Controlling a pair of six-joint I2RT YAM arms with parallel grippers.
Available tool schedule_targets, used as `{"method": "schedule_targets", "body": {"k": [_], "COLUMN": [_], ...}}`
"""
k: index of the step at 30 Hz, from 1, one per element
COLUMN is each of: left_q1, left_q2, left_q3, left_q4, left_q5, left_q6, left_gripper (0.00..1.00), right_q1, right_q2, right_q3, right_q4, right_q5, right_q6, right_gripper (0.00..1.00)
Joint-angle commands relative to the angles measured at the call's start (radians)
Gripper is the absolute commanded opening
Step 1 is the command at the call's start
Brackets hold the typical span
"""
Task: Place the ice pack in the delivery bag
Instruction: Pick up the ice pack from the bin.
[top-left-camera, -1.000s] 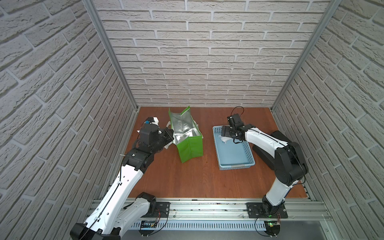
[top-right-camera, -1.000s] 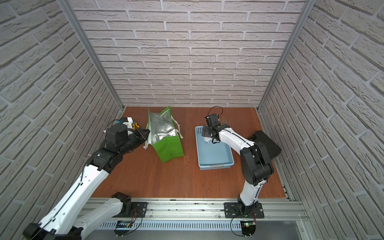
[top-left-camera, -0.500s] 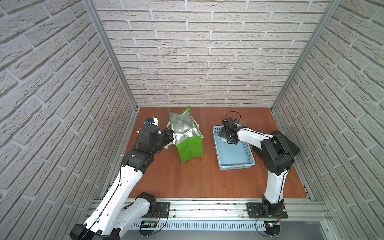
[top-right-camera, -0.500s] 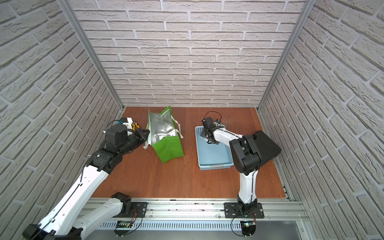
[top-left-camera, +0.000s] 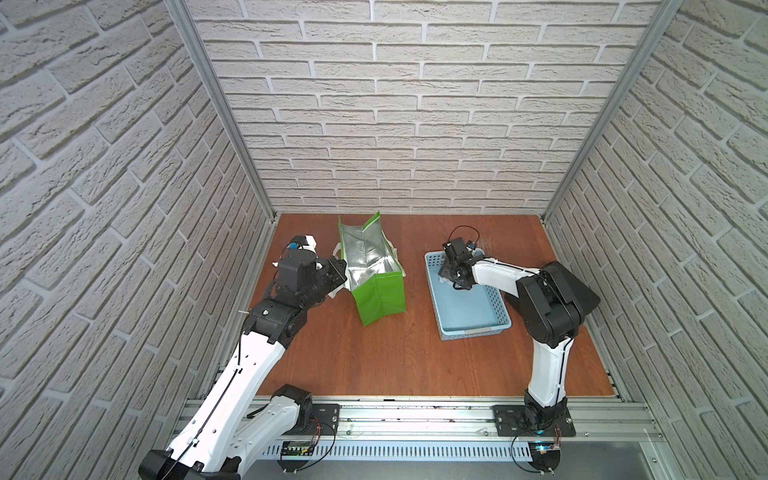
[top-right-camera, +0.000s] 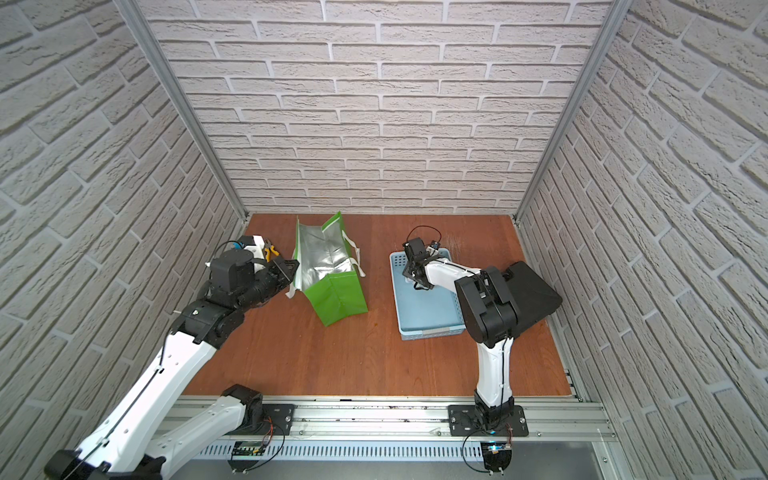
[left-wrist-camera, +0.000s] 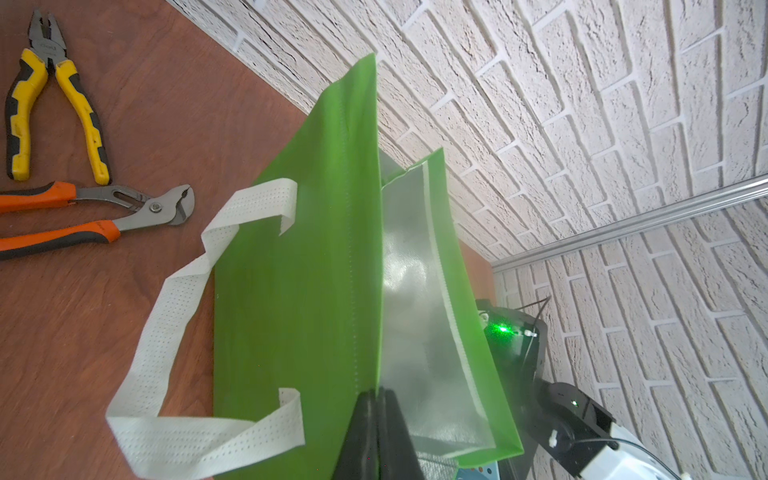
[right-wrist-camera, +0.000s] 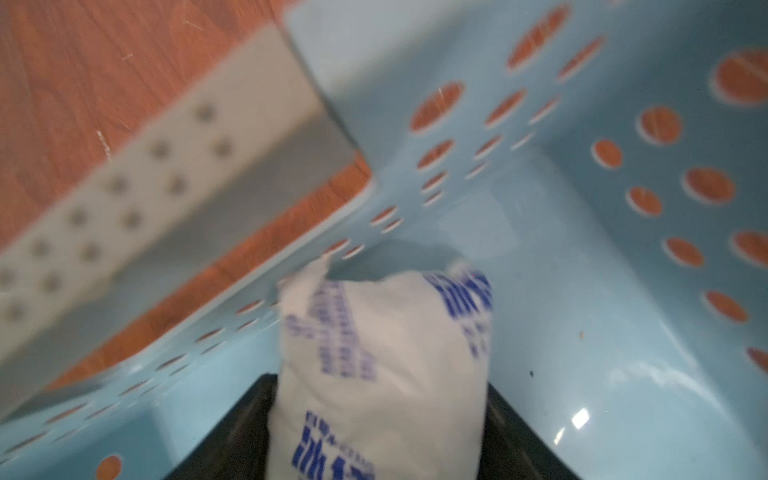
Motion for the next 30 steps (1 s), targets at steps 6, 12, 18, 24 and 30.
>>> {"method": "schedule_targets", "body": {"k": [6, 12, 18, 24, 30], "left_q1": [-0.006, -0.007, -0.011, -0.019, -0.032], "left_q2": [-0.005, 0.004, 0.021, 0.038, 0.049], "left_q3": [0.008, 0.016, 0.024, 0.036, 0.039], "left_q4": [0.048, 0.06, 0.085, 0.104, 0.115], "left_q5": [0.022, 0.038, 0.051, 0.047, 0.04], "left_q6": [0.015, 0.014, 0.003, 0.001, -0.004], "left_gripper": [0.0, 0.0, 0.0, 0.0, 0.0], "right_q1": [-0.004, -0.004, 0.004, 0.084, 0.253], "right_q2": [-0.116, -0.232, -0.416, -0.464, -0.393], "right_q3": [-0.101, -0.134, -0.094, 0.166, 0.398], "right_q4": [-0.025, -0.029, -0.04, -0.181, -0.191], "right_q5": [-0.062, -0.096, -0.209, -0.272, -0.302], "right_q6": [-0.05, -0.104, -0.176, -0.281, -0.361], "right_gripper": [0.36, 0.31, 0.27, 0.26, 0.25]}}
